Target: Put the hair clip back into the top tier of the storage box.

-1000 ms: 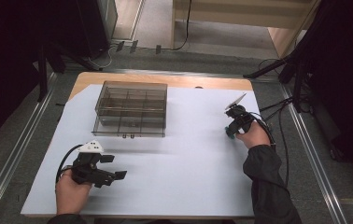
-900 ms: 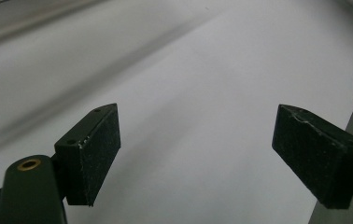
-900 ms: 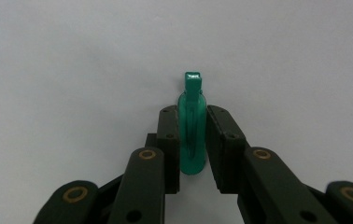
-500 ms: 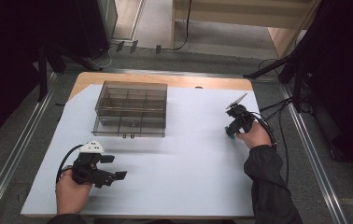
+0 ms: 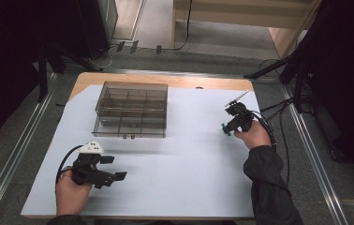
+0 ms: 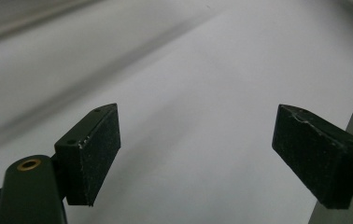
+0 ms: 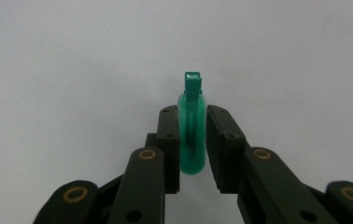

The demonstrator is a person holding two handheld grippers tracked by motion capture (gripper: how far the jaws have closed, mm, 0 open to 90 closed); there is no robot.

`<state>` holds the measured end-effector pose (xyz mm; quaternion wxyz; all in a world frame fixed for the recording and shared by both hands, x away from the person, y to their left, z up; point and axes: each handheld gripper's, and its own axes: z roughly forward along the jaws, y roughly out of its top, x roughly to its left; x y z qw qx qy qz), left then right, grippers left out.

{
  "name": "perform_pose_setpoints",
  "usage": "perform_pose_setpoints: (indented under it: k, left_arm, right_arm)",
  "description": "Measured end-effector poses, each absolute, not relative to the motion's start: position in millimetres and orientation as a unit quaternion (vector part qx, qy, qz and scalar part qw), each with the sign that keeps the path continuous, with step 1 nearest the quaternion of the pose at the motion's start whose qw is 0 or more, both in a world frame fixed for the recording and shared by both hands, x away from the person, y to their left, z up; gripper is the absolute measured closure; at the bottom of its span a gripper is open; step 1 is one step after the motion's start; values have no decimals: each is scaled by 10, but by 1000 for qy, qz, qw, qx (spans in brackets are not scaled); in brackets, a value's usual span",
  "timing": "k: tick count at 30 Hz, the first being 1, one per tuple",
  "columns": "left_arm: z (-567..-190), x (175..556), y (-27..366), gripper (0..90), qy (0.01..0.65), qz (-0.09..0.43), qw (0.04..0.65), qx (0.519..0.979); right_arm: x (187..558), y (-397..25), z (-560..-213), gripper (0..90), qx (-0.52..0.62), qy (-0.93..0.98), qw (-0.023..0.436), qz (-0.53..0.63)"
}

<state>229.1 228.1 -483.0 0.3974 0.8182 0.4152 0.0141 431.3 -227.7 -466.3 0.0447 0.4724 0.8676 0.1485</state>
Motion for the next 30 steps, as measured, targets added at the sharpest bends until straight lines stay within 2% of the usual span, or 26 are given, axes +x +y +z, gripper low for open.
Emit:
perform_pose_setpoints:
  k: [17, 30]
  left_arm:
    - [-4831, 2293, 2287, 164, 416, 14, 398, 818]
    - [-4833, 2294, 2283, 164, 416, 12, 398, 818]
  right_arm:
    - [4165, -2059, -4531, 778, 425, 879, 49, 211]
    - [4105, -1933, -4495, 778, 404, 877, 35, 259]
